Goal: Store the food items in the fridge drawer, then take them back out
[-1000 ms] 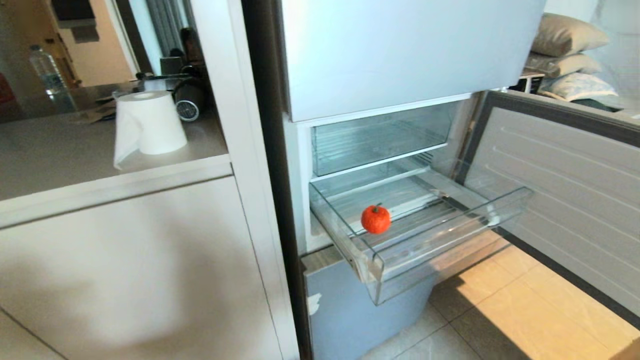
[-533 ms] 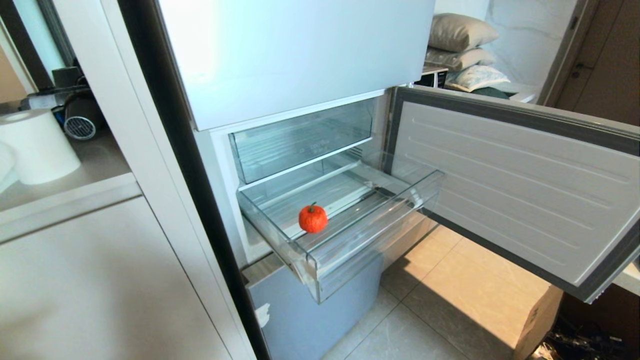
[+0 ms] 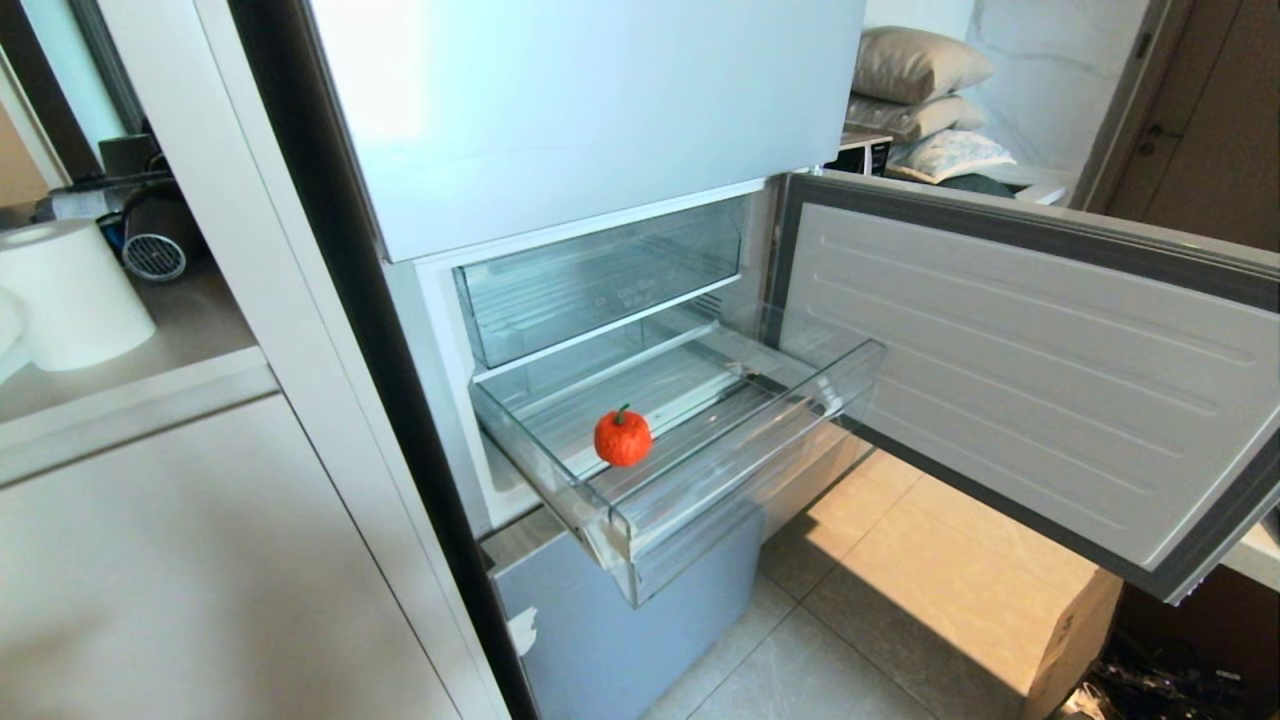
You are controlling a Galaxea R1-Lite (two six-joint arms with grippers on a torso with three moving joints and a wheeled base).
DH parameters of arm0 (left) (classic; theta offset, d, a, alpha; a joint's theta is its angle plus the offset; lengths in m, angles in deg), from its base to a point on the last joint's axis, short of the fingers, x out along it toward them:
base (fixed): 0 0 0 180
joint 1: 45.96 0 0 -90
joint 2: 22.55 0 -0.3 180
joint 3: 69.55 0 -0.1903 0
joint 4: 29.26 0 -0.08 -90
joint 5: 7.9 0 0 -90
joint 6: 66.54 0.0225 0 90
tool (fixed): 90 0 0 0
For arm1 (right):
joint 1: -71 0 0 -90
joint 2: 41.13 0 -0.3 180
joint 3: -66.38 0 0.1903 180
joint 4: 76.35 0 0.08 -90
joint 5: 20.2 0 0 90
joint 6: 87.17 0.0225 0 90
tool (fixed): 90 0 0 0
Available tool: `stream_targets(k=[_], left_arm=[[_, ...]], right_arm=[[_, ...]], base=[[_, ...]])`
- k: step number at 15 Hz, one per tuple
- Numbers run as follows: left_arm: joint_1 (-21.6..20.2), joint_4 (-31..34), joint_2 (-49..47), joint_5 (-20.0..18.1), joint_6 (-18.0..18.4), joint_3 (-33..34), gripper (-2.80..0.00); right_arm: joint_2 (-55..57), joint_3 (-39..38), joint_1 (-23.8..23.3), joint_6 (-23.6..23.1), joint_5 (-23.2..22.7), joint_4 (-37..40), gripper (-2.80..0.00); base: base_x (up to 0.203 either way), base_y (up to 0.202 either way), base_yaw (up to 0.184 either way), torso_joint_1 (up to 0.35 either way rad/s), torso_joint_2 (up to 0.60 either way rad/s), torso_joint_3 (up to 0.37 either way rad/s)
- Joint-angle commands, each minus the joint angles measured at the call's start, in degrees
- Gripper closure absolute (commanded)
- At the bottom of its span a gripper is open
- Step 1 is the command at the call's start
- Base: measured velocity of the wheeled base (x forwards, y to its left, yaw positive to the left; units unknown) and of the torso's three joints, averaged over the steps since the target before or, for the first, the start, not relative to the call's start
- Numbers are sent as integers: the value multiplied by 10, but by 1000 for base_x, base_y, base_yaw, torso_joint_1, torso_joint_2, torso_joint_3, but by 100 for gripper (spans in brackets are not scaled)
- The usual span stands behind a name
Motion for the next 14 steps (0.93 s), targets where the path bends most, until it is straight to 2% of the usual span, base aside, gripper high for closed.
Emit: stream_targets(k=[1, 3, 5, 6, 9, 14], left_arm=[[0, 0, -1, 0, 0, 0, 0], [0, 0, -1, 0, 0, 0, 0], [0, 0, -1, 0, 0, 0, 0], [0, 0, -1, 0, 0, 0, 0], [0, 0, -1, 0, 0, 0, 0], [0, 0, -1, 0, 0, 0, 0]], right_arm=[[132, 42, -83, 26, 10, -2, 0], [262, 86, -210, 54, -12, -23, 0], [383, 128, -349, 70, -56, -79, 0], [441, 150, -394, 74, -75, -106, 0], [606, 236, -461, 80, -112, -164, 0], [842, 408, -513, 78, -133, -190, 0]], base=[[0, 0, 0, 0, 0, 0], [0, 0, 0, 0, 0, 0], [0, 0, 0, 0, 0, 0], [0, 0, 0, 0, 0, 0], [0, 0, 0, 0, 0, 0], [0, 0, 0, 0, 0, 0]])
